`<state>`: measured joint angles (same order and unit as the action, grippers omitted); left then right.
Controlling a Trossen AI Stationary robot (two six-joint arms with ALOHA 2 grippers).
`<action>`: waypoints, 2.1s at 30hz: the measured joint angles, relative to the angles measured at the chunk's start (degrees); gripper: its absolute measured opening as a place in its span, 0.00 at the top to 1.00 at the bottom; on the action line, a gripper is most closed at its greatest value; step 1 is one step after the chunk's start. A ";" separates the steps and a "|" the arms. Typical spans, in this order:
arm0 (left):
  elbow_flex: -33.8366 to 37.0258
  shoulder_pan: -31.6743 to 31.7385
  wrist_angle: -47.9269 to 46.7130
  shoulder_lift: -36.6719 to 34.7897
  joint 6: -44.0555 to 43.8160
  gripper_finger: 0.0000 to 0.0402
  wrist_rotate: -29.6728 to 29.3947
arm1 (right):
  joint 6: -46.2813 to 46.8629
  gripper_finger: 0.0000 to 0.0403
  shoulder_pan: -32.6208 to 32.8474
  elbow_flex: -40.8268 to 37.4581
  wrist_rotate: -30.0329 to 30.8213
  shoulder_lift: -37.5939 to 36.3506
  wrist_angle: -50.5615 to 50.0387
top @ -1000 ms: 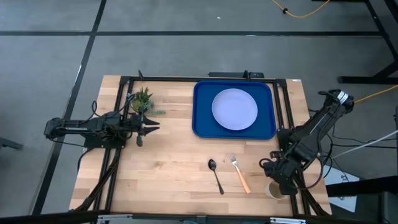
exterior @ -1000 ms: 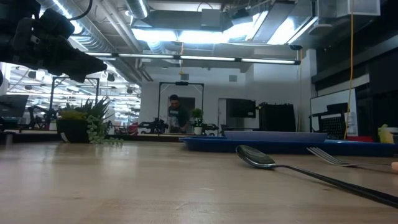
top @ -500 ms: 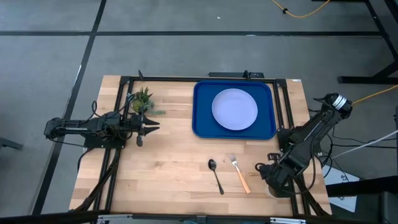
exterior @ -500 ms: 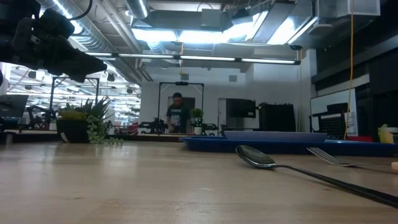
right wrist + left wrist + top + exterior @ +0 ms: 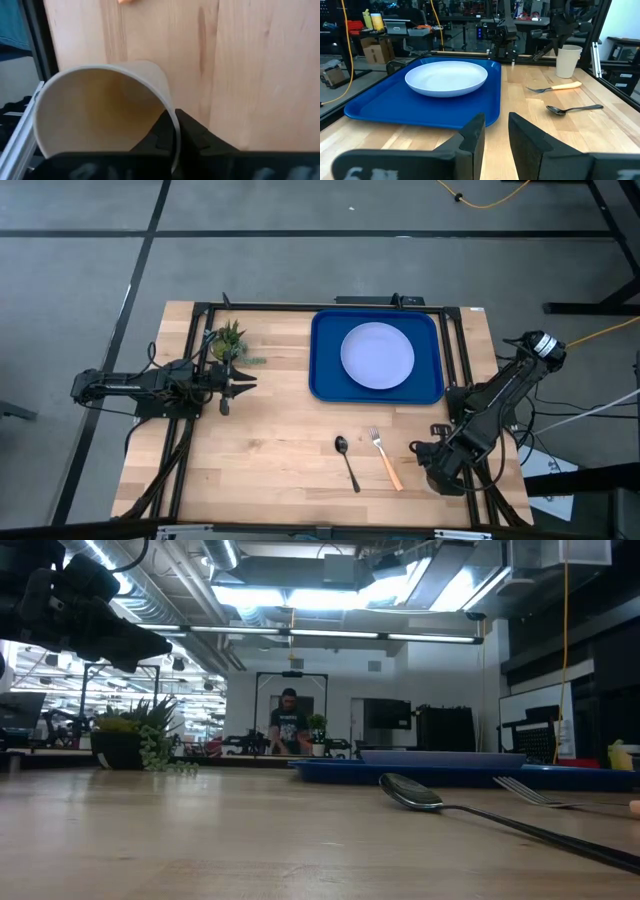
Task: Pick and place plate/cup/fork/spoon on tray
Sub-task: Put the gray cup to the top right of the purple plate on the blue serving tray
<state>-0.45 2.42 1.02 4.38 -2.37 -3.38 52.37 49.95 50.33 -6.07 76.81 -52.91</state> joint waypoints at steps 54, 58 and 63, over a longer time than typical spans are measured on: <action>0.00 0.01 0.00 0.00 0.00 0.80 0.00 | -41.74 1.00 -78.28 22.33 39.66 -18.83 -21.77; 0.00 0.01 0.00 -0.01 0.00 0.80 0.00 | -45.82 1.00 -82.35 22.33 35.76 -18.83 -20.85; 0.00 -0.01 0.00 0.00 0.00 0.80 0.00 | -49.50 1.00 -88.61 22.33 31.84 -18.37 -20.63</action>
<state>-0.45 2.42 1.02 4.38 -2.37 -3.38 2.86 -38.66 72.66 25.76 58.44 -73.54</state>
